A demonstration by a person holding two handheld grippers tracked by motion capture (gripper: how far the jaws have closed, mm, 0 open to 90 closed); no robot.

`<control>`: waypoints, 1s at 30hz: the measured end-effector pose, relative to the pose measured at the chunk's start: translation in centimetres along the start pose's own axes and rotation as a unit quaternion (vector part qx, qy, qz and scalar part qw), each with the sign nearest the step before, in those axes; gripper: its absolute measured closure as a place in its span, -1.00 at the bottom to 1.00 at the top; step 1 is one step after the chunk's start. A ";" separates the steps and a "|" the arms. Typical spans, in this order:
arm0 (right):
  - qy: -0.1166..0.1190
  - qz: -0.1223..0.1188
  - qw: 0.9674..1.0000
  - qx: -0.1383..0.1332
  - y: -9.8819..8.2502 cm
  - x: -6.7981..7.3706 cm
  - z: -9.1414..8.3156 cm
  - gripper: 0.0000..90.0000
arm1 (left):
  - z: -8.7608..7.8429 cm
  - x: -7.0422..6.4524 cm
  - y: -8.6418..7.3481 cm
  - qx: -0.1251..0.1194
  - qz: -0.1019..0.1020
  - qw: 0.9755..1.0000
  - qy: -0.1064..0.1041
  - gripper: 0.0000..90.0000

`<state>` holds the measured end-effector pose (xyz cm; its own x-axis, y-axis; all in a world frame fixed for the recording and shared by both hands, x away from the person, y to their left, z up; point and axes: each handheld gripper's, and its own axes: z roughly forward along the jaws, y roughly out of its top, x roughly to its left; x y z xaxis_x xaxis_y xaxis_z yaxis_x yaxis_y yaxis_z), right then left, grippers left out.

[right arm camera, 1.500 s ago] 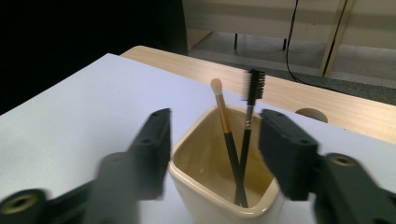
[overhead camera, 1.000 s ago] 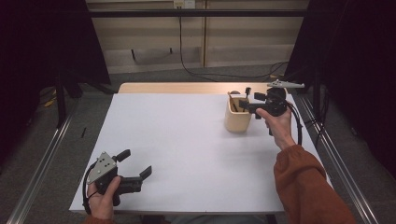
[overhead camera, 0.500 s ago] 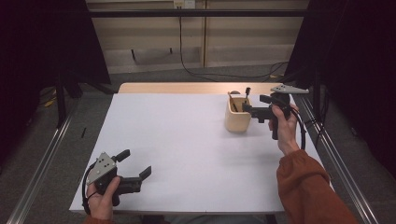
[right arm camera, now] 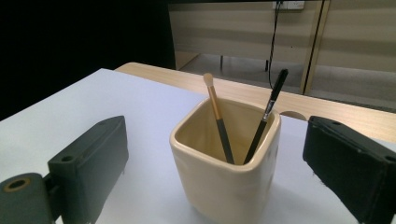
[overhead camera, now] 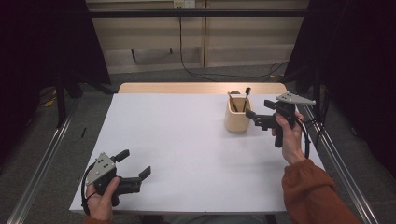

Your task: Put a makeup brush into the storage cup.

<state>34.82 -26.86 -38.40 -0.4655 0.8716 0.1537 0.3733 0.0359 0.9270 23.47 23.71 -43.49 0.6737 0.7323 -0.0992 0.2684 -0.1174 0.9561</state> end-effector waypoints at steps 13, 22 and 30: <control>0.001 0.009 1.000 -0.012 -2.5 0.5 -2.5 -0.87 | -0.2 0.1 0.0 -0.003 -0.003 1.000 0.006 -0.97; 0.000 0.003 1.000 -0.006 -3.9 0.9 -4.3 -0.87 | -0.2 0.1 0.0 -0.002 0.000 1.000 0.006 -0.97; 0.000 0.005 1.000 -0.013 -5.3 1.5 -6.1 -0.87 | -0.5 0.0 0.0 -0.005 0.001 1.000 0.007 -0.97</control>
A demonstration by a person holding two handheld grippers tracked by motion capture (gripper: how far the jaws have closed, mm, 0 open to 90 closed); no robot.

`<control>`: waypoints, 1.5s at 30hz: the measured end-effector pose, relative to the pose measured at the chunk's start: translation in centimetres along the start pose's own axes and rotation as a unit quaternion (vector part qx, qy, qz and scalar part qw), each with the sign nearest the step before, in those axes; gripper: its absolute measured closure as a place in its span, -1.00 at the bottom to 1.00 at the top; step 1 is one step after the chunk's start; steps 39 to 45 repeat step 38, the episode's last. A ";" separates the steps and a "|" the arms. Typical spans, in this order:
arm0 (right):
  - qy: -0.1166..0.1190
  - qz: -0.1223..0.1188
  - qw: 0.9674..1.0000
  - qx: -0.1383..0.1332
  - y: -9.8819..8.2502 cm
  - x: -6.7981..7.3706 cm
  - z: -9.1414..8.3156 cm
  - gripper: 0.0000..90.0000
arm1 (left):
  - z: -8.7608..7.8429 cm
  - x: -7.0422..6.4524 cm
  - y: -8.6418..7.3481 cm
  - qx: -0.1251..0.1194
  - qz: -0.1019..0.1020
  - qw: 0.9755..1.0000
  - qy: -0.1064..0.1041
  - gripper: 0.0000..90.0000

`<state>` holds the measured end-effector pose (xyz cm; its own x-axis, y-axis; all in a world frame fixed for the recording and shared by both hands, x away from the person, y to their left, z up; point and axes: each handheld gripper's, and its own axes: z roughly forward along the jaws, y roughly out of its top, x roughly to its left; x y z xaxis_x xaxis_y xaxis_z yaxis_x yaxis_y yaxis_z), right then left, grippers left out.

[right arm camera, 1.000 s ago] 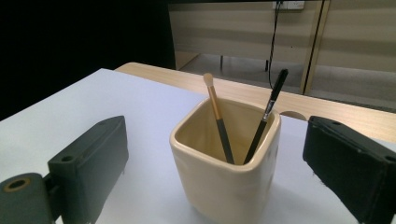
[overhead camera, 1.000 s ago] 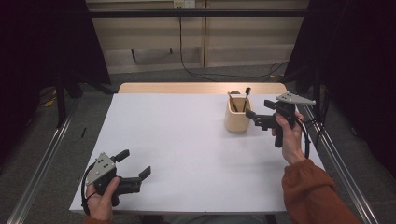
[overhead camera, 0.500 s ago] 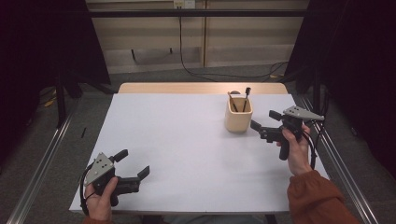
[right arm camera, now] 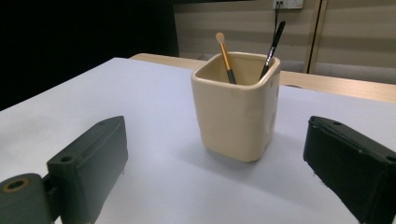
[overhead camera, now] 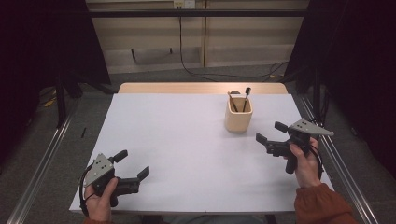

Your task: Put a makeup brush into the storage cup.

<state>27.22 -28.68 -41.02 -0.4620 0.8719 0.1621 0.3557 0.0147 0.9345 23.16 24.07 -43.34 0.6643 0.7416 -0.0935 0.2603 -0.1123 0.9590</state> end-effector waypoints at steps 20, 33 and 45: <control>-0.023 0.019 1.000 -0.009 -3.3 0.3 -5.0 -0.84 | -0.5 -0.3 0.0 -0.003 0.001 1.000 -0.001 -0.98; -0.018 0.014 1.000 -0.020 -4.8 1.2 -6.1 -0.84 | -0.9 -0.1 -0.1 -0.006 -0.002 1.000 0.000 -0.98; -0.014 0.012 1.000 -0.015 -4.8 1.1 -5.7 -0.84 | -0.9 -0.1 -0.1 -0.006 -0.002 1.000 0.001 -0.98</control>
